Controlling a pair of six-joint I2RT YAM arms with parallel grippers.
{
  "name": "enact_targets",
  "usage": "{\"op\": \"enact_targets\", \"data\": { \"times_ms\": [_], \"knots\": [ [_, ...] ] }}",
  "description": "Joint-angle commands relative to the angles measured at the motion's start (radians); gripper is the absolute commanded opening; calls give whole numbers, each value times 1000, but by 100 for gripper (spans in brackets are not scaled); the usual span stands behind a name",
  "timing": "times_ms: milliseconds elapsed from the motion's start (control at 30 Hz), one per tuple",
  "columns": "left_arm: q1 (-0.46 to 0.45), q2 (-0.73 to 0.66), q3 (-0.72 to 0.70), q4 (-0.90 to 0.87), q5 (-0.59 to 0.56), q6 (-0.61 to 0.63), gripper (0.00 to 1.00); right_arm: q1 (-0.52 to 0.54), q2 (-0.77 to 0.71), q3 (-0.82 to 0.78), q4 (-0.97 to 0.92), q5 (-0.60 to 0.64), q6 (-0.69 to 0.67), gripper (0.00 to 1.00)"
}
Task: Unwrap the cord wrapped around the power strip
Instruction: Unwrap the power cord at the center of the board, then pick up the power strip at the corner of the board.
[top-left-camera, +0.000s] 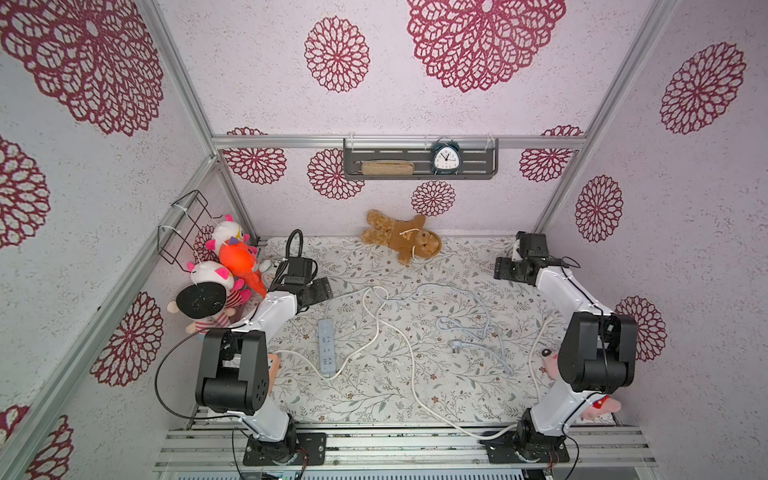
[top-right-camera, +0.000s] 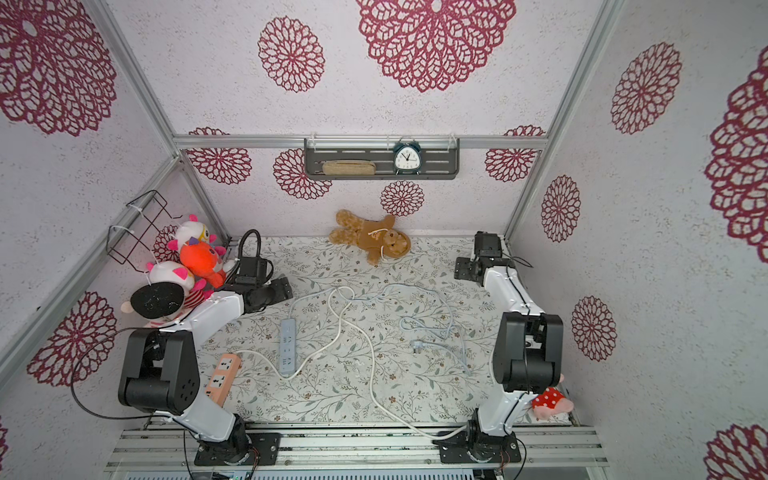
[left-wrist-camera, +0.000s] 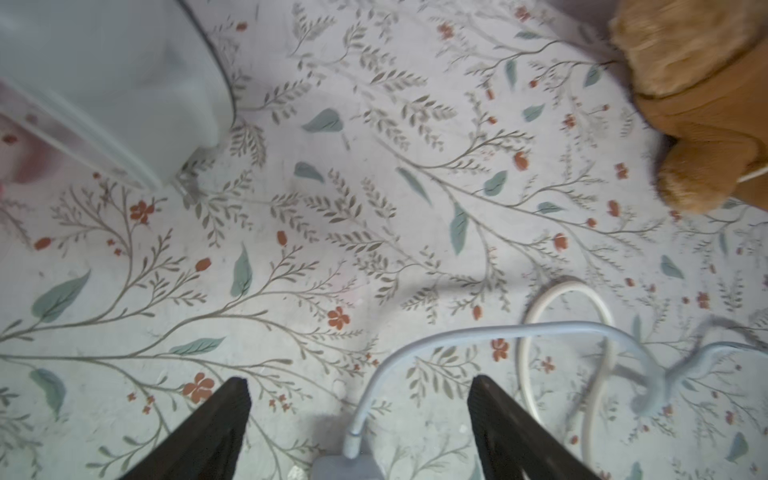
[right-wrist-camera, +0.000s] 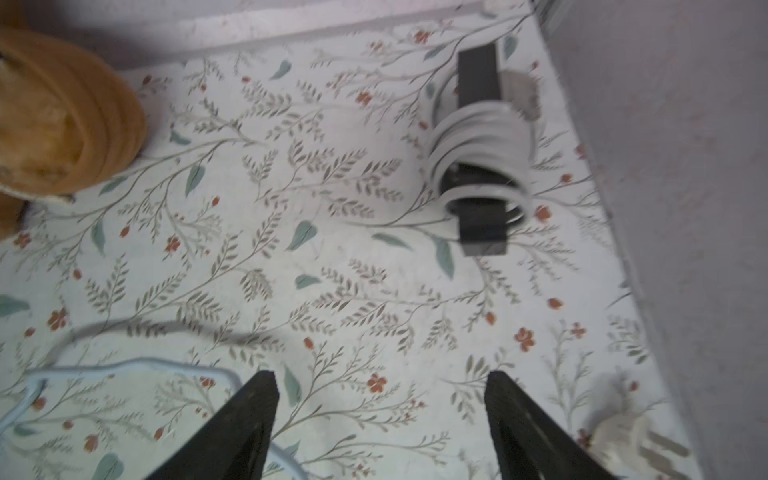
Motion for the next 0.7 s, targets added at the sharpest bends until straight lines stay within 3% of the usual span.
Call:
{"op": "enact_targets", "data": {
  "times_ms": [0, 200, 400, 667],
  "knots": [
    [-60, -24, 29, -57, -46, 46, 90, -59, 69, 100, -25, 71, -10, 88],
    [-163, -48, 25, -53, -51, 40, 91, -129, 301, 391, -147, 64, -52, 89],
    [-205, -120, -15, -48, -47, 5, 91, -141, 504, 640, -275, 58, -87, 89],
    [-214, -199, -32, -53, -33, -30, 91, -140, 613, 695, -278, -49, -45, 86]
  ]
}}
